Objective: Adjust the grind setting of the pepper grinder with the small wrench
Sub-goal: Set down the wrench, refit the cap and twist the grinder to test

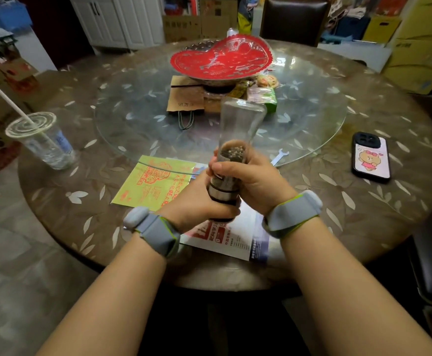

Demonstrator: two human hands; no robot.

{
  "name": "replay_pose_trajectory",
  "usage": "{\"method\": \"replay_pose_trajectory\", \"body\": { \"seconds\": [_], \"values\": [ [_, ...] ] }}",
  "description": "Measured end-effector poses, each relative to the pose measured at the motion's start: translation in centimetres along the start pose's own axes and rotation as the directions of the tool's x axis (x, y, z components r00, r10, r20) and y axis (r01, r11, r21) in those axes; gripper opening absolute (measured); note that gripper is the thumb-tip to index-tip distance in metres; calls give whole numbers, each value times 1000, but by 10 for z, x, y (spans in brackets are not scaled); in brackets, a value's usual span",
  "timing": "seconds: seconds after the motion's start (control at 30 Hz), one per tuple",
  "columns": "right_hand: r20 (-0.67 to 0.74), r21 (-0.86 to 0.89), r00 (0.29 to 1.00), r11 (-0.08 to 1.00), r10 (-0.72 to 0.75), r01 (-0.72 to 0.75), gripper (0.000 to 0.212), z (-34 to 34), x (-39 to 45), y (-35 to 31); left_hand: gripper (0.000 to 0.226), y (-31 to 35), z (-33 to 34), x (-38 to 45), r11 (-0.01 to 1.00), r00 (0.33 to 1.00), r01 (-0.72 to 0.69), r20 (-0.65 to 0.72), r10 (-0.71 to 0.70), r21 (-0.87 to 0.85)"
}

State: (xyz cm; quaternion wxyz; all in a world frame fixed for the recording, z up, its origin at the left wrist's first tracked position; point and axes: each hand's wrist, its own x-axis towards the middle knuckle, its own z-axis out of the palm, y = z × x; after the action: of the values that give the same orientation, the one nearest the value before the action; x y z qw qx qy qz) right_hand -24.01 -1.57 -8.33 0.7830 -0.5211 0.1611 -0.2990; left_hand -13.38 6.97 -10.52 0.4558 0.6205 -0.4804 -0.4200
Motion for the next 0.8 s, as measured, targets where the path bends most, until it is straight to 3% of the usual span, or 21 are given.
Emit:
{"method": "replay_pose_trajectory", "body": {
  "seconds": [0.07, 0.13, 0.23, 0.3, 0.43, 0.5, 0.57, 0.67, 0.73, 0.8],
  "values": [
    [193, 79, 980, 994, 55, -71, 26, -4, -2, -12, 31, 1, -4, -2, 994, 982, -11, 187, 31, -108],
    [179, 43, 983, 997, 52, -60, 28, -2, -1, -15, 29, 3, -4, -2, 989, 980, -31, 189, 58, -143],
    [-86, -123, 995, 992, -44, 33, 31, 5, 5, -4, 50, 2, 1, 5, 996, 993, -90, -72, 88, -20],
    [-274, -195, 954, 978, -123, 70, 34, 12, 6, 5, 69, 0, 8, 10, 994, 966, -76, -240, 94, 82],
    [-488, -42, 863, 991, -130, 126, 34, 32, 6, 19, 62, -1, 28, 11, 937, 800, 96, -587, 128, 336],
    [-595, -10, 797, 993, -100, 118, 38, 37, 9, 26, 57, -5, 31, 11, 918, 747, 136, -647, 151, 371],
    [-650, -5, 757, 997, -66, 83, 44, 38, 9, 28, 64, -8, 28, 11, 895, 782, 103, -591, 198, 435],
    [-586, -46, 810, 999, -35, 9, 46, 31, 7, 26, 73, -6, 21, 8, 897, 847, 97, -510, 154, 431],
    [-483, -119, 876, 992, -16, -48, 39, 22, 6, 18, 78, -2, 10, 7, 956, 921, 119, -389, -6, 266],
    [-288, -45, 956, 996, 60, -76, 33, 12, 6, 4, 70, 2, -6, 6, 993, 988, 115, -106, -115, -2]
  ]
}}
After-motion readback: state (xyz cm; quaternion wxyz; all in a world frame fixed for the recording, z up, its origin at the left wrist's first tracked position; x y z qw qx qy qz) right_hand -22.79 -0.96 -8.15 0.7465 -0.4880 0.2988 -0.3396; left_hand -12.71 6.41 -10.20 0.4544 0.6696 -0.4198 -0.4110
